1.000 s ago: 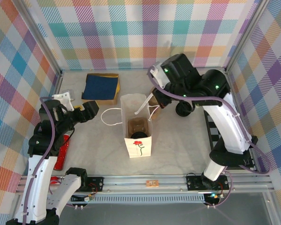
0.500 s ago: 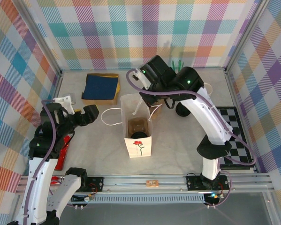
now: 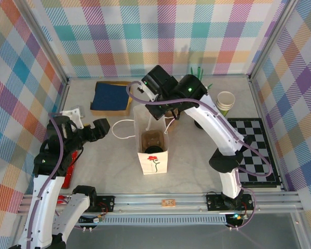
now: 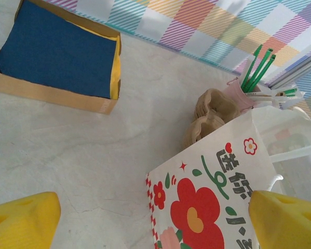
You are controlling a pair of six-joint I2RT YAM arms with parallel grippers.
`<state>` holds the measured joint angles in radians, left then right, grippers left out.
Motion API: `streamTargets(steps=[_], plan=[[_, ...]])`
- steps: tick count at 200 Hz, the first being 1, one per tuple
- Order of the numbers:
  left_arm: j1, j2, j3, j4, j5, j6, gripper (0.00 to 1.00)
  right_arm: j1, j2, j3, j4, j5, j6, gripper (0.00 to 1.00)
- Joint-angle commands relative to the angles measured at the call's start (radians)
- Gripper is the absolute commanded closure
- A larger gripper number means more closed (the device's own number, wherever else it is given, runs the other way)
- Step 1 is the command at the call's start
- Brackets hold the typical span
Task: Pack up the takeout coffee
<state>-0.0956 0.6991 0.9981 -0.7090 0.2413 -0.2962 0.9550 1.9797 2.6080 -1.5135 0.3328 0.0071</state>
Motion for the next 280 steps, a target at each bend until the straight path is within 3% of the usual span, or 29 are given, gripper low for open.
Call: streamTargets(steps=[1,180,280], plan=[[0.011,-0.013,-0.010,-0.010,-0.007,0.014,0.07,0.011,0.020,0.031,-0.029,0.008,-0.013,1.00],[0.010,-0.043,-0.033,-0.021,-0.003,0.006,0.07,0.017,0.119,0.026,-0.057,-0.001,-0.008,1.00],[0.011,-0.071,-0.054,-0.029,-0.008,0.010,0.07,0.019,0.114,-0.063,-0.009,0.004,0.041,1.00]])
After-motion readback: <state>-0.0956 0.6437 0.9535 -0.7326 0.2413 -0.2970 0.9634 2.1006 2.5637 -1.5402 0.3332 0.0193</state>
